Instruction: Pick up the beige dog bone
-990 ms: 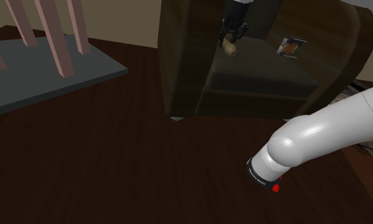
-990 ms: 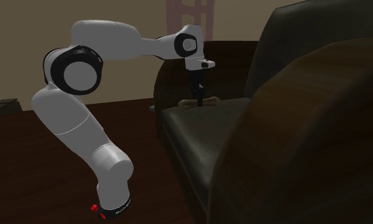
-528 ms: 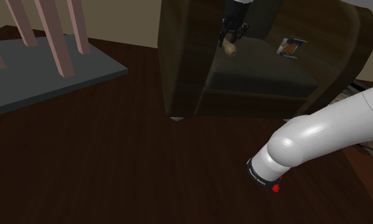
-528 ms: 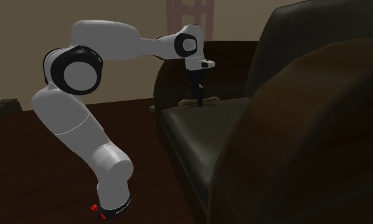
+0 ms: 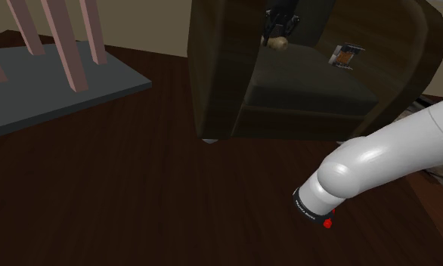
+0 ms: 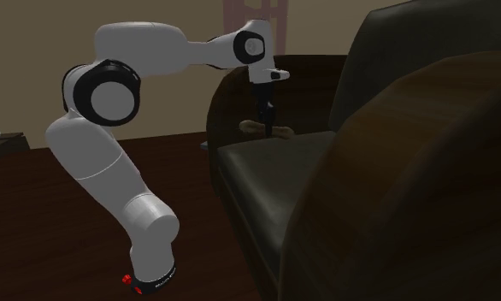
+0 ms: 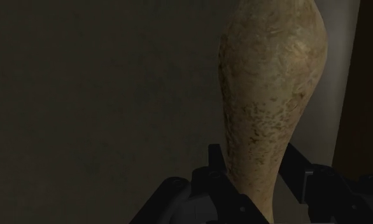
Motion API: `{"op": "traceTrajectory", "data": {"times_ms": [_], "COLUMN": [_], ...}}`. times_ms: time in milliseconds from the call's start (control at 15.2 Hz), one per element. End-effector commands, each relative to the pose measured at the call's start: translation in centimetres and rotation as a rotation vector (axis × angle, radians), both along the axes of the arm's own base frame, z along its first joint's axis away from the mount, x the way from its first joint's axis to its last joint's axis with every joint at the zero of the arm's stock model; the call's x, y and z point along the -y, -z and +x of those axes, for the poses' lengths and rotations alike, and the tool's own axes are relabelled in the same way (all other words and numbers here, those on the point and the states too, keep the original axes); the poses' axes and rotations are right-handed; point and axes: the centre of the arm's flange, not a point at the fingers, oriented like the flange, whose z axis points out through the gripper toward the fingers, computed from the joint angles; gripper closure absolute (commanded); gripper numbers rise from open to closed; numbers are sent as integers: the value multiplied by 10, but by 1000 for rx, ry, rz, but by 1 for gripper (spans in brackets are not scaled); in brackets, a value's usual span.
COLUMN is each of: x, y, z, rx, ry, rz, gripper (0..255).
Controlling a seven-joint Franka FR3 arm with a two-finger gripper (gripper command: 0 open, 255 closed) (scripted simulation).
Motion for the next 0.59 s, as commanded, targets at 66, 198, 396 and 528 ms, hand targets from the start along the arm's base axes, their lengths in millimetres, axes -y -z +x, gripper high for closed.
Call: {"op": "traceTrajectory", "data": {"times_ms": [66,198,396,528], "x": [1,1,1,1], "y": [-16,-27,-42,-43], "z": [0,0,0,0], "rx": [0,0,0,0], "ry": [0,0,0,0], "rz": [0,0,0,0], "gripper": [255,255,255,255]}}
